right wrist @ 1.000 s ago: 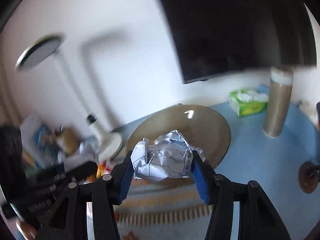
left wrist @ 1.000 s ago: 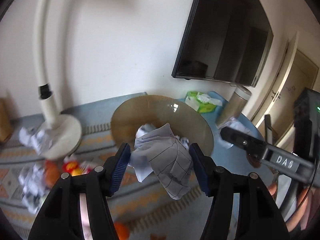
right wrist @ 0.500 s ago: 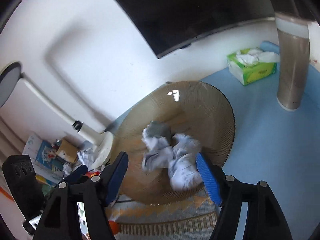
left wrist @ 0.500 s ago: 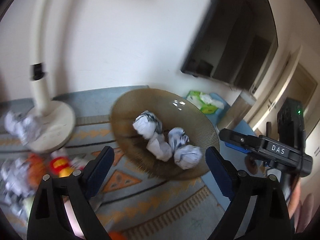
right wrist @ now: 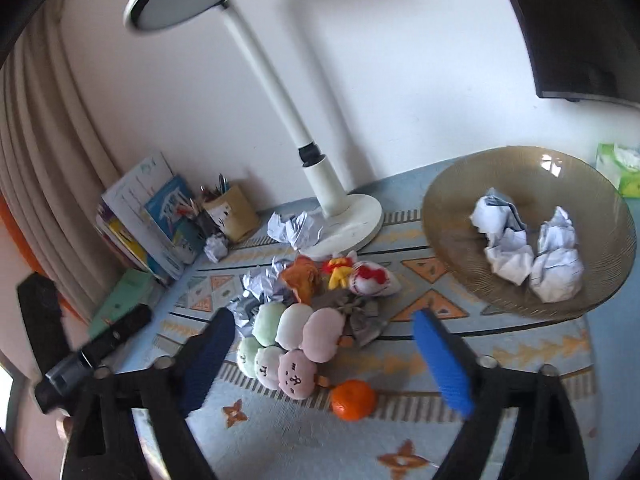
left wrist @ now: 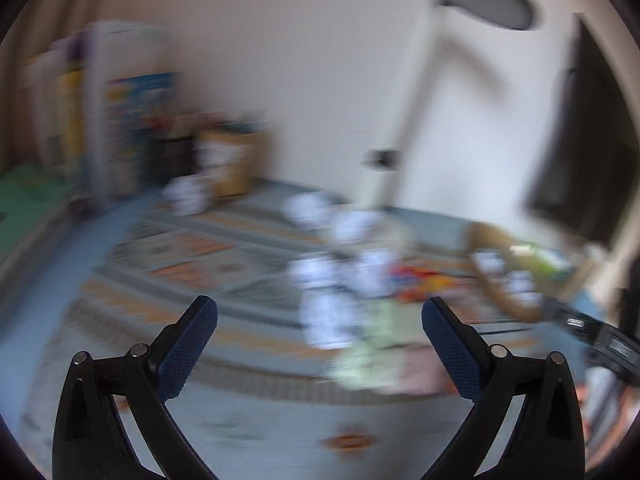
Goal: Organize objects
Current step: 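Reach the left tool to paper by the pen holder while right reaches lamp base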
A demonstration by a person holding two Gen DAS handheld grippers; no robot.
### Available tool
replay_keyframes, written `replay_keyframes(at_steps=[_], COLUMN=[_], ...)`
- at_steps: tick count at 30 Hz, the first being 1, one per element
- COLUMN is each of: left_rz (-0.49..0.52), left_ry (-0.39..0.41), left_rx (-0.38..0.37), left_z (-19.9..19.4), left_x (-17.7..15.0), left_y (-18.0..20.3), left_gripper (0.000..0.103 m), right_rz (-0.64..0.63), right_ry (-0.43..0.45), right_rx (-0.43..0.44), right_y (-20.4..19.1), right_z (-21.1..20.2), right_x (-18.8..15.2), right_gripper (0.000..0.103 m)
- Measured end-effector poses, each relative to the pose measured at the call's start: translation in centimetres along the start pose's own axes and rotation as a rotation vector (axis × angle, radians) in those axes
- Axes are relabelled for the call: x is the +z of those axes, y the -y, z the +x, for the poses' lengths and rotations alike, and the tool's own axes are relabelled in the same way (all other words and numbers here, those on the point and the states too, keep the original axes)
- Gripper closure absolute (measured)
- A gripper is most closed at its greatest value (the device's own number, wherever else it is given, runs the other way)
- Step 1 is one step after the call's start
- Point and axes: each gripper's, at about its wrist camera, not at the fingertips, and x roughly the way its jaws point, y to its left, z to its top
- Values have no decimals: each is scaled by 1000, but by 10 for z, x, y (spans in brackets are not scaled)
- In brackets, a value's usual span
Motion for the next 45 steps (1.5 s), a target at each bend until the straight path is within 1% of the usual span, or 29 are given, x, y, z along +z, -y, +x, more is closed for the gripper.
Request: replay_keyframes(at_steps=[1,3,4,6,8,9,14,16,19,20,21,22,23,24,25,26,27,28,30,31,32,33,35,36,37,39,41,43,45], left_rz=[-24,-73,-95,-127,-141,-128,-32,-14,-21,-27,-40,-51,-76,-98,-111,-102,-89,-70,4,41,60,62,40,23,0,-57,-101,-125,-126], left_ry=[-9,-30,-34,-12,-1,8,24,14,-6,-28,-69,-101,-139,-156,-162,-155,-148,-136,-115,-120,-118,-119,-143,-163,-186,-215,-224,-239,-252], left_rx=[43,93,114,130,153,152,188,193,179,165,145,130,85,49,39,56,62,69,90,94,122,142,148,152,156,150,152,156,167], left_z=[6,19,23,26,31,31,32,30,30,31,35,37,40,42,45,49,53,59,82,98,116,136,170,187,204,232,249,262,272], left_x=[-6,-17,-21,-29,-32,-31,-35,-35,-34,-32,-29,-25,-17,-9,4,21,32,46,77,90,104,116,130,135,139,141,138,134,130], left_y=[-19,-49,-60,-74,-75,-73,-53,-50,-52,-54,-58,-61,-68,-74,-79,-82,-84,-86,-87,-89,-93,-98,-109,-115,-121,-132,-139,-141,-139], left_gripper=[1,1,1,1,1,1,1,1,1,1,1,1,1,1,1,1,1,1,1,1,1,1,1,1,1,2,2,2,2], right_rz=[-27,-58,-70,-73,-91,-109,-151,-166,-172,-169,-159,-149,-144,-151,-168,-199,-234,-256,-291,-296,-294,-296,-300,-292,-285,-289,-310,-313,-298], right_ry=[31,59,57,26,19,15,-8,-13,-5,-4,-19,-36,-53,-71,-87,-113,-128,-138,-175,-201,-227,-247,-318,-364,-397,-443,-462,-484,-502], right_rx=[-32,-80,-106,-105,-121,-149,-194,-215,-208,-201,-183,-164,-138,-106,-82,-60,-61,-72,-82,-74,-68,-68,-89,-102,-107,-124,-162,-171,-175], right_y=[-7,-11,-10,-9,-8,-9,-16,-18,-19,-18,-18,-18,-20,-27,-34,-45,-59,-69,-90,-99,-107,-113,-122,-124,-124,-125,-124,-120,-117], right_z=[6,19,28,41,46,50,61,64,62,60,60,60,60,60,62,67,74,81,105,123,144,161,210,237,256,294,321,341,356], right_x=[-12,-31,-39,-50,-56,-58,-62,-63,-63,-62,-59,-56,-50,-39,-29,-14,3,16,43,57,72,82,101,109,113,121,125,125,126], right_gripper=[12,12,12,12,12,12,11,11,11,11,11,11,11,11,11,11,11,8,7,7,7,8,8,8,8,8,8,12,13])
